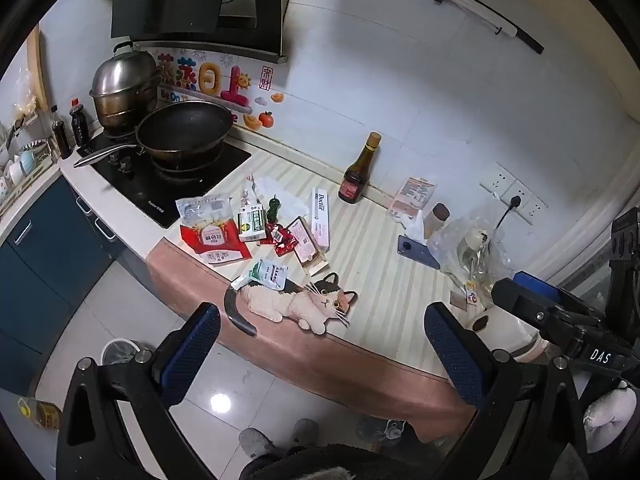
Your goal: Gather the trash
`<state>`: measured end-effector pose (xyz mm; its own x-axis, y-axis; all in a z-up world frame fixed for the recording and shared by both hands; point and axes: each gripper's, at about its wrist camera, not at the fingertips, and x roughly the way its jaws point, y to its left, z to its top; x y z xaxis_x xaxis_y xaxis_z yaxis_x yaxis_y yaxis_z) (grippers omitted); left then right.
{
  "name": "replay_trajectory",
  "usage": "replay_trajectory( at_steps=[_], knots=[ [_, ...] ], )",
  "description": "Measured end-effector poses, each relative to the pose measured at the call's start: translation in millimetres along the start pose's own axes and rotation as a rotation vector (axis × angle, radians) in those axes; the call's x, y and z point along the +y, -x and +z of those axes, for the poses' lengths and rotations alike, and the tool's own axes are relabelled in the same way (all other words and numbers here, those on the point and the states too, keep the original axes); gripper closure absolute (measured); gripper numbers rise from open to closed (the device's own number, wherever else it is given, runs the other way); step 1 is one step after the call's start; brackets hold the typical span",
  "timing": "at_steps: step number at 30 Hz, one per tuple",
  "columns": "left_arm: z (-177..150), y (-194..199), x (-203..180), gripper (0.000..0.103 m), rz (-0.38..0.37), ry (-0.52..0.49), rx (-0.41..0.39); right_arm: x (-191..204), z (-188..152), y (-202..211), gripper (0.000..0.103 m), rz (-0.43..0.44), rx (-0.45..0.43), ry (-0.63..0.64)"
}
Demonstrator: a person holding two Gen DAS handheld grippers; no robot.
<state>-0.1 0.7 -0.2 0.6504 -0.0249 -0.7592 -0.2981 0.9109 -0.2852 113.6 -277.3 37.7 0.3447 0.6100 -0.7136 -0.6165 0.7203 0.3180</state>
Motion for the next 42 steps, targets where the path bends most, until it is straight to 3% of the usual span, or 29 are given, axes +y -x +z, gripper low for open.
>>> replay_trajectory(
  at_steps=[13,42],
  knots=[
    [-8,0,-5,0.000,0.003,-0.015,-0.016,-15,-1,-2,0.000,0.014,0.006,-0.010],
    [3,8,-3,0.000,-0.006,-0.007,-0.018,24,-7,0,0.000,0.023,0.010,0.012]
  ],
)
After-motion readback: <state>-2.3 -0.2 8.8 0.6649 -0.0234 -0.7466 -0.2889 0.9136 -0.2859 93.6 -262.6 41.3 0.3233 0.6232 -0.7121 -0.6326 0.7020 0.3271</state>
